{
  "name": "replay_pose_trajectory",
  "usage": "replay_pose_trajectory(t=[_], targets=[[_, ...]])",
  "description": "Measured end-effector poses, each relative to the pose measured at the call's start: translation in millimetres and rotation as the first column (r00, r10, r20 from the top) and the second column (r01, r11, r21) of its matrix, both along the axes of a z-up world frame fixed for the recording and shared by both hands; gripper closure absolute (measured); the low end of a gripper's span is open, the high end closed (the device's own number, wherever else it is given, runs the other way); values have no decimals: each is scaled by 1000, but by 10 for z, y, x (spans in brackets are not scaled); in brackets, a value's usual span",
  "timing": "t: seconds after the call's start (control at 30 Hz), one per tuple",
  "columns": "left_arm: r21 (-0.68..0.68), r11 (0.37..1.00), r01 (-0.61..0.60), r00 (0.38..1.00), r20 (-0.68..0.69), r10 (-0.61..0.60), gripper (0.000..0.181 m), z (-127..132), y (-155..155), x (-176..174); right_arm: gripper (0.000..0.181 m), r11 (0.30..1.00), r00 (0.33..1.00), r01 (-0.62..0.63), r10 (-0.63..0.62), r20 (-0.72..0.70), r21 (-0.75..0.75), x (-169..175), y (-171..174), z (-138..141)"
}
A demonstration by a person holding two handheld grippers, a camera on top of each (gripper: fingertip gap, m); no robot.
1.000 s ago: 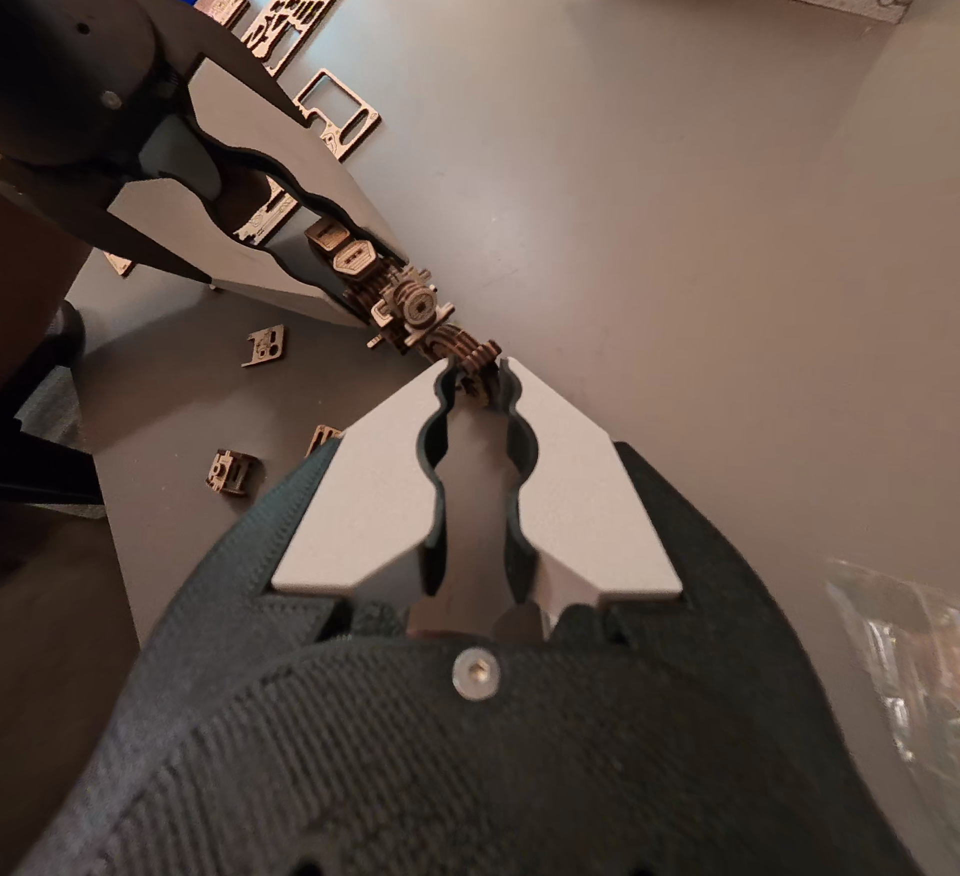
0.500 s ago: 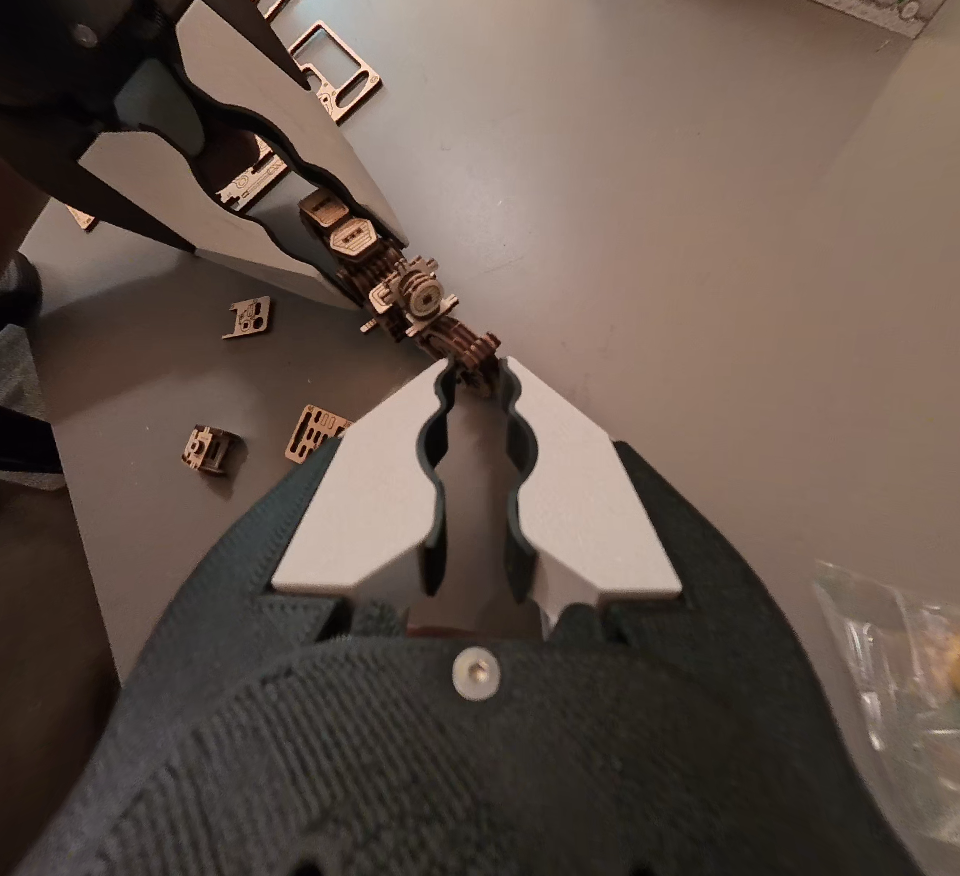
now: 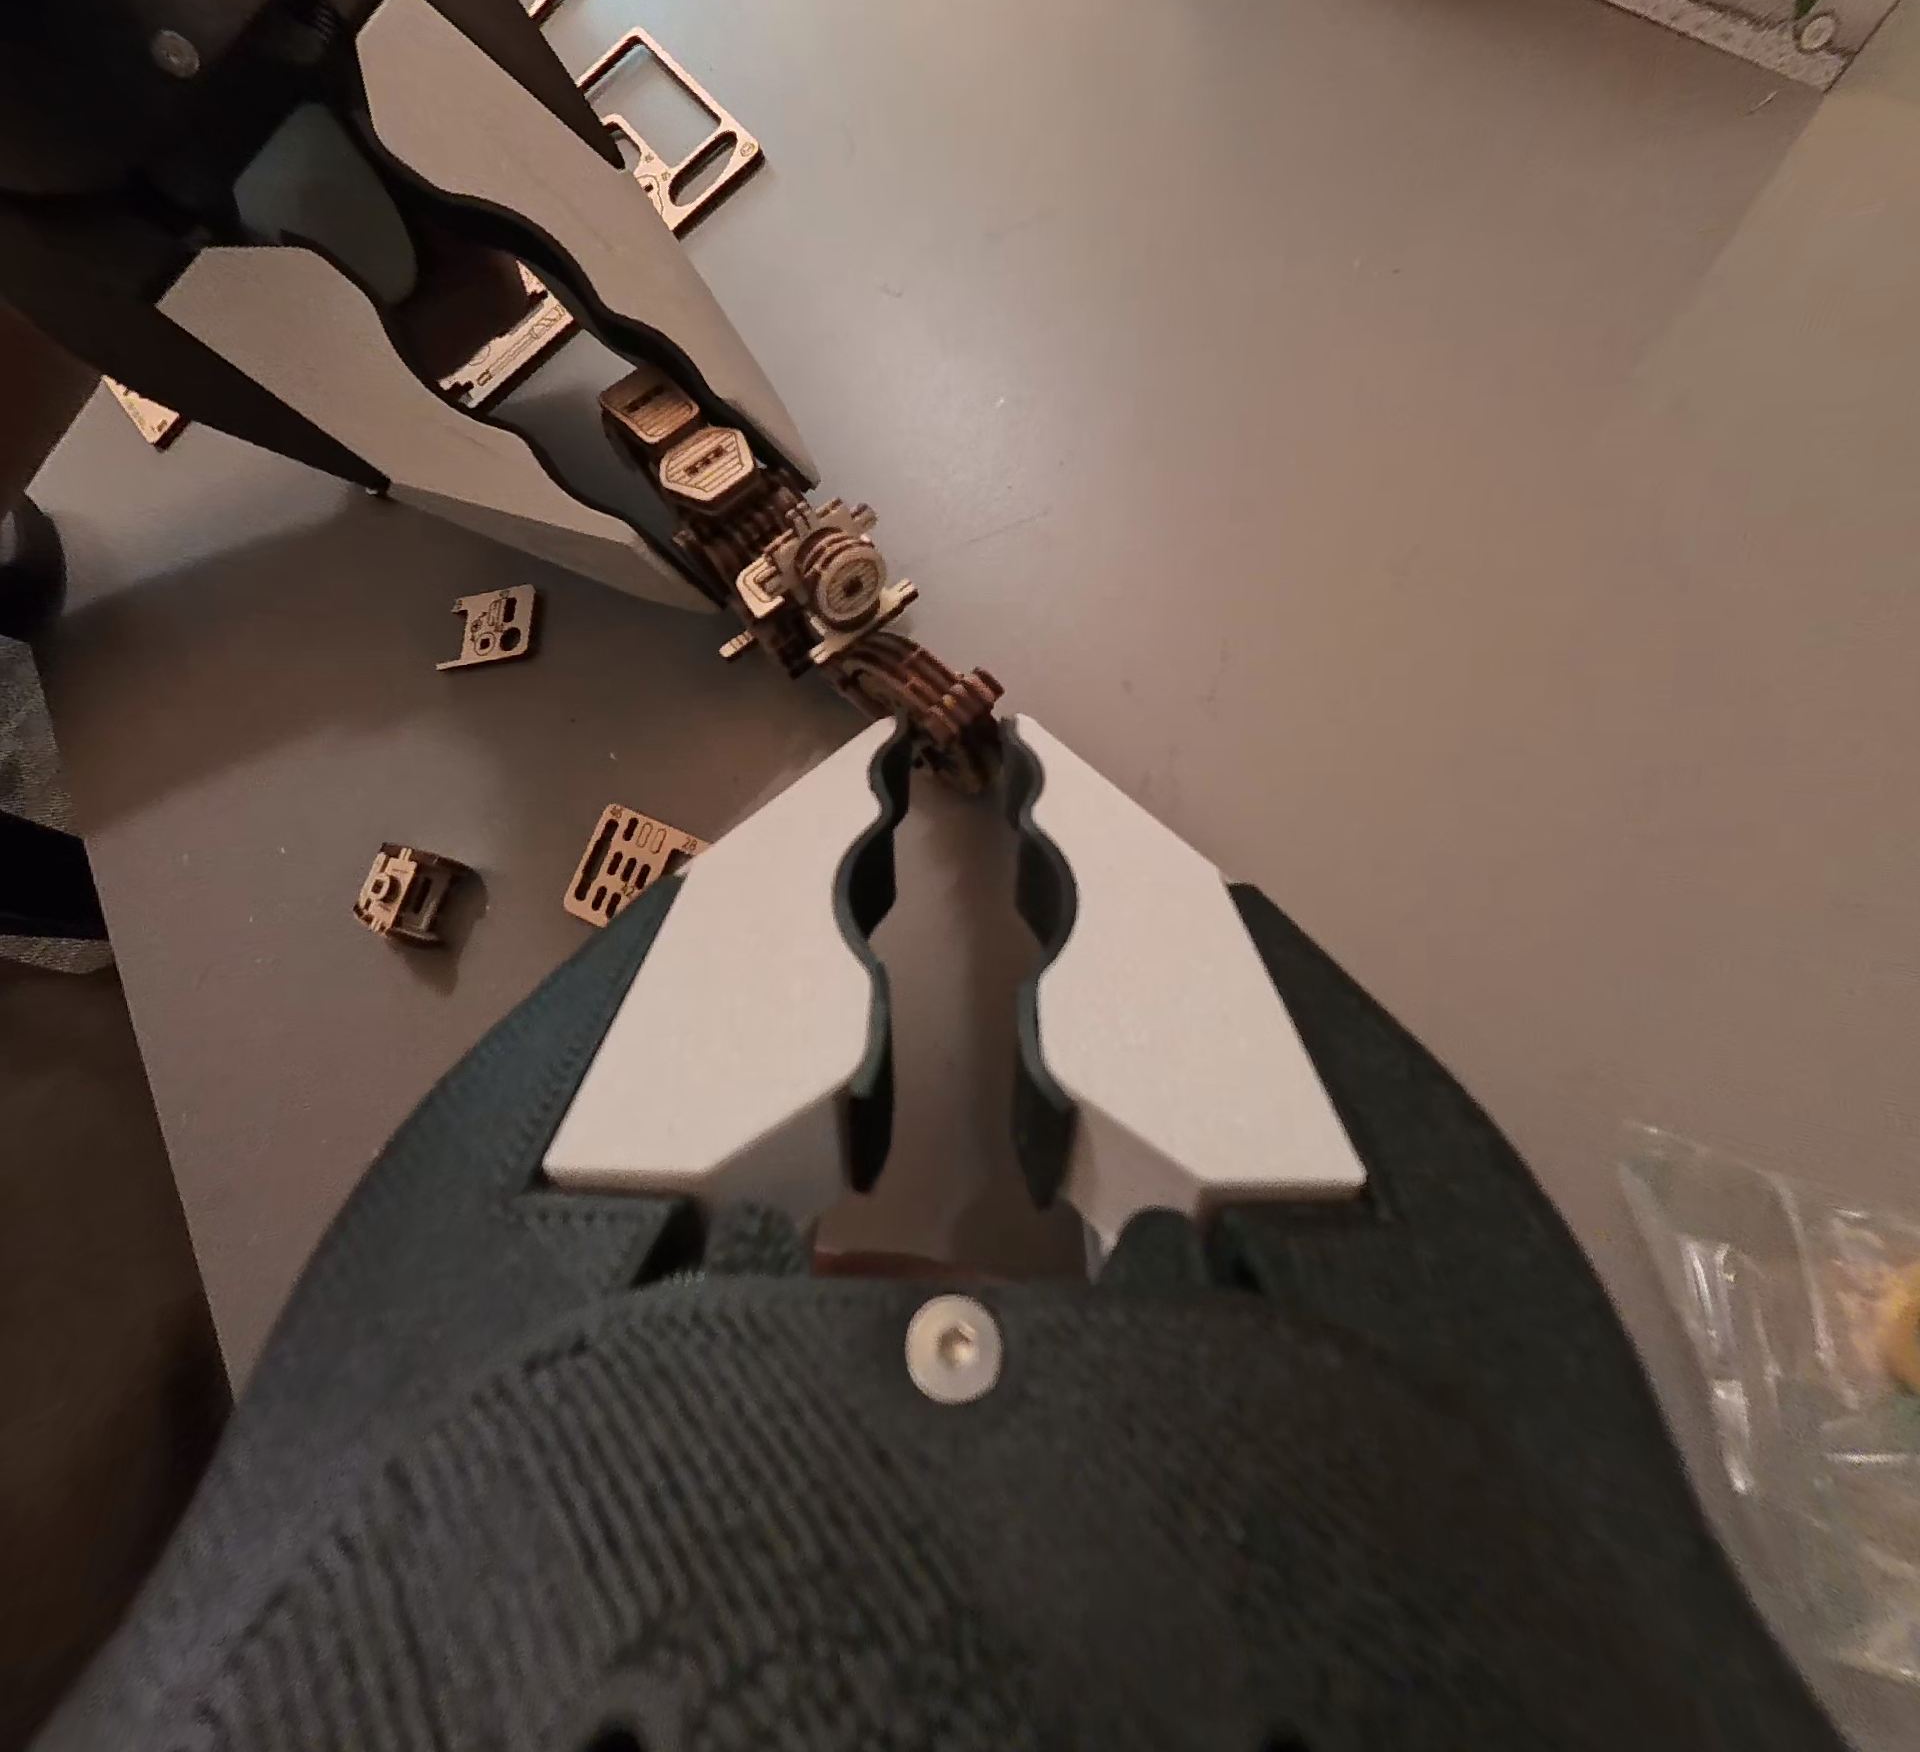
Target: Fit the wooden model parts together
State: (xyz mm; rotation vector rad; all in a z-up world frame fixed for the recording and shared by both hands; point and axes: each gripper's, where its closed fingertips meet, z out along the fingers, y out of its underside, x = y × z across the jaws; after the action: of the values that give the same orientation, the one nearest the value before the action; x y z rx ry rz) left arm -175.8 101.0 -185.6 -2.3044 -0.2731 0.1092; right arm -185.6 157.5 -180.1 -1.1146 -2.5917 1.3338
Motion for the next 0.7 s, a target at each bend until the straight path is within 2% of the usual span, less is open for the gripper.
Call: replay_pose_trajectory(t=[0.7], targets=[[26,1000,-5,1000,-5,5,153,9,5,-5,167,999,999,43,-43,-16,6,-53,-12,16]])
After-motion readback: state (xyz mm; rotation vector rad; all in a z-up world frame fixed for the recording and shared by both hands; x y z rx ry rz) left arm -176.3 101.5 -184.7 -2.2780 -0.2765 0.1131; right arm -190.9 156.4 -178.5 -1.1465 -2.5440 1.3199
